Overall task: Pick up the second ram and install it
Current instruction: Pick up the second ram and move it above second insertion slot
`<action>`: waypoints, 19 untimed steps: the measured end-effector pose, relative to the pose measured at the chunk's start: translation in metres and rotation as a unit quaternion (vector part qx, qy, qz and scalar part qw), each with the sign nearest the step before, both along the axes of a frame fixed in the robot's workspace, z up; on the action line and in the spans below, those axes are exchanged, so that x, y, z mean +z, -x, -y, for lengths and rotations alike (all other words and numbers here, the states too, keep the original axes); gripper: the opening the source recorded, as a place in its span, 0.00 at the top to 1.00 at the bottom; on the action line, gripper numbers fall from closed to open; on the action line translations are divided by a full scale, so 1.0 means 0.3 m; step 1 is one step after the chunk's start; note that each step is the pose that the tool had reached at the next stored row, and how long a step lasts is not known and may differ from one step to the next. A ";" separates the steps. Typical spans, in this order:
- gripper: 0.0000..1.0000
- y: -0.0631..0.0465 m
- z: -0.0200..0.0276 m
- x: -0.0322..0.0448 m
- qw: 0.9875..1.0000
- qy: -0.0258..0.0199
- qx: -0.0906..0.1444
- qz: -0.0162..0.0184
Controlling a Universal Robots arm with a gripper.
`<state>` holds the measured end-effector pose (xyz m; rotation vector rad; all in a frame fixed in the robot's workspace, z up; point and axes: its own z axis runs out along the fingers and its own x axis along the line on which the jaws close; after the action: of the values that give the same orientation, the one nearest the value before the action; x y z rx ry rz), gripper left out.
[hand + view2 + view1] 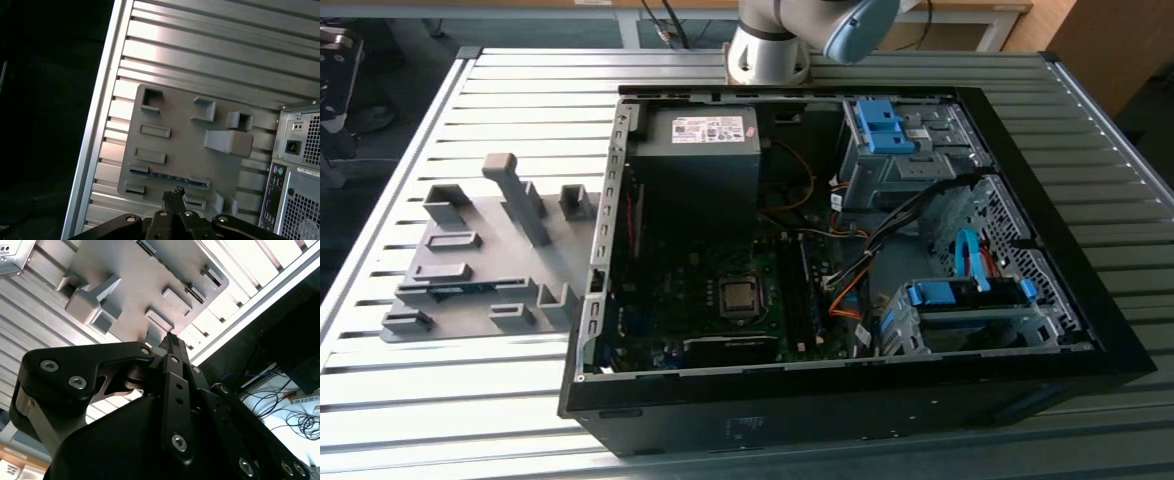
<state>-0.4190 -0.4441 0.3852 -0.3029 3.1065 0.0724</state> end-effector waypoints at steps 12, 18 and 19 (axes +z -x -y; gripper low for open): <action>0.89 0.001 0.000 0.000 1.000 0.000 0.020 0.000; 0.89 0.001 0.000 0.000 0.999 0.000 0.032 0.000; 0.89 0.001 0.000 0.000 0.999 0.000 0.034 0.000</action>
<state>-0.4194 -0.4441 0.3852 -0.4094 3.0959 0.0735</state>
